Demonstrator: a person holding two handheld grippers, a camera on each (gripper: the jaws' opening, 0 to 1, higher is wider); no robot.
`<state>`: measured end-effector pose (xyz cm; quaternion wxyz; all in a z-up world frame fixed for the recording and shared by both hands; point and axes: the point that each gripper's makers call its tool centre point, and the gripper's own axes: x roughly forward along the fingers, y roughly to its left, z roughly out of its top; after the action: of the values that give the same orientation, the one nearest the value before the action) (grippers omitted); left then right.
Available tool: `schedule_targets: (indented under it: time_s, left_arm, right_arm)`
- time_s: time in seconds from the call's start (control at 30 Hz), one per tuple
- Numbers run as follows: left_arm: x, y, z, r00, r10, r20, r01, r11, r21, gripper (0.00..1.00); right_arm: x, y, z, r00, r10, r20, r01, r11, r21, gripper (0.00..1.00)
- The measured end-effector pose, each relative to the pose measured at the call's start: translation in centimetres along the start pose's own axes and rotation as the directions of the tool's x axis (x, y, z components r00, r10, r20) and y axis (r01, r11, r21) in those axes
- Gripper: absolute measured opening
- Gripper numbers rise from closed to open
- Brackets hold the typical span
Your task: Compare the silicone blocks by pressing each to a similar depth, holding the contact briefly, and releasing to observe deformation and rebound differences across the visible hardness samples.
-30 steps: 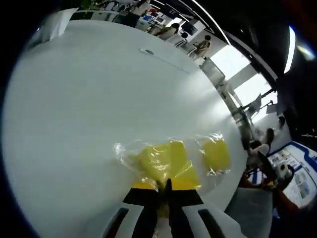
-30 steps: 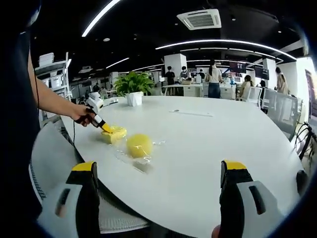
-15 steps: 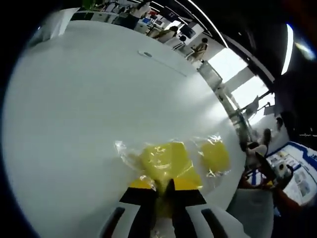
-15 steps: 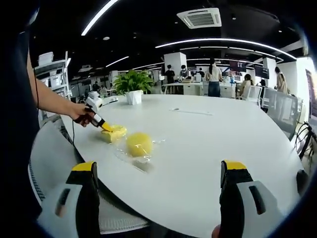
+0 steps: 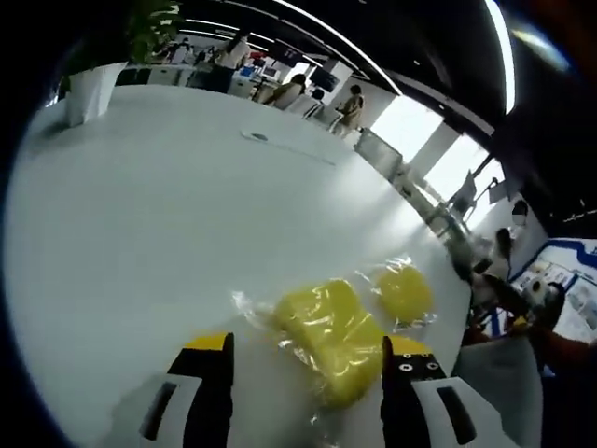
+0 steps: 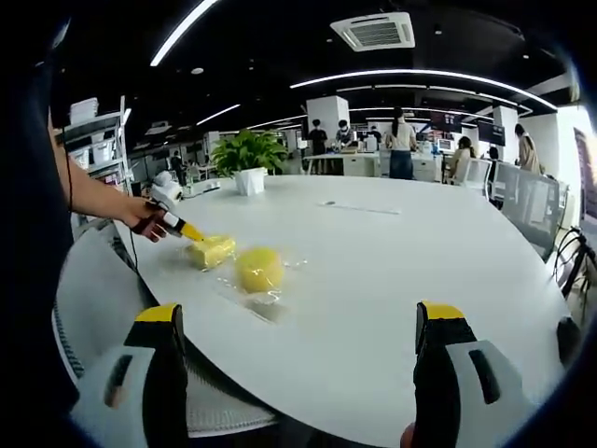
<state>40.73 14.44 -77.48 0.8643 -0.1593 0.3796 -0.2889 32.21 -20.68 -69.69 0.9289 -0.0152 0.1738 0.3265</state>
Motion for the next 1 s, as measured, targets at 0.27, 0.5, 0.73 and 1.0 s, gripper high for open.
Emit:
schedule_targets:
  time_s: [0.27,0.5,0.73,1.0]
  left_arm:
    - [-4.1,0.3,0.7,0.991,0.037,0.127,-0.054,0.99,0.132,0.92]
    - [-7.4,-0.2,-0.9,0.982,0.041,0.186,-0.079,0.975,0.207,1.0]
    - [-9.8,-0.7,-2.6,0.971,0.043,0.235,-0.113,0.95,0.292,1.0]
    - [-12.5,-1.9,-2.0,0.957,0.064,0.281,-0.16,0.929,0.334,1.0]
  right_arm:
    - [0.2,-0.1,0.2,1.0,0.002,-0.001,-0.002,1.0,0.007,0.96]
    - [0.7,-0.4,0.0,1.0,0.006,-0.013,-0.006,1.0,0.012,0.97]
    - [1.3,0.2,-0.3,0.998,0.044,-0.038,-0.044,0.999,-0.004,0.97]
    - [1.5,0.0,-0.2,0.999,0.043,-0.033,-0.044,0.999,-0.02,0.97]
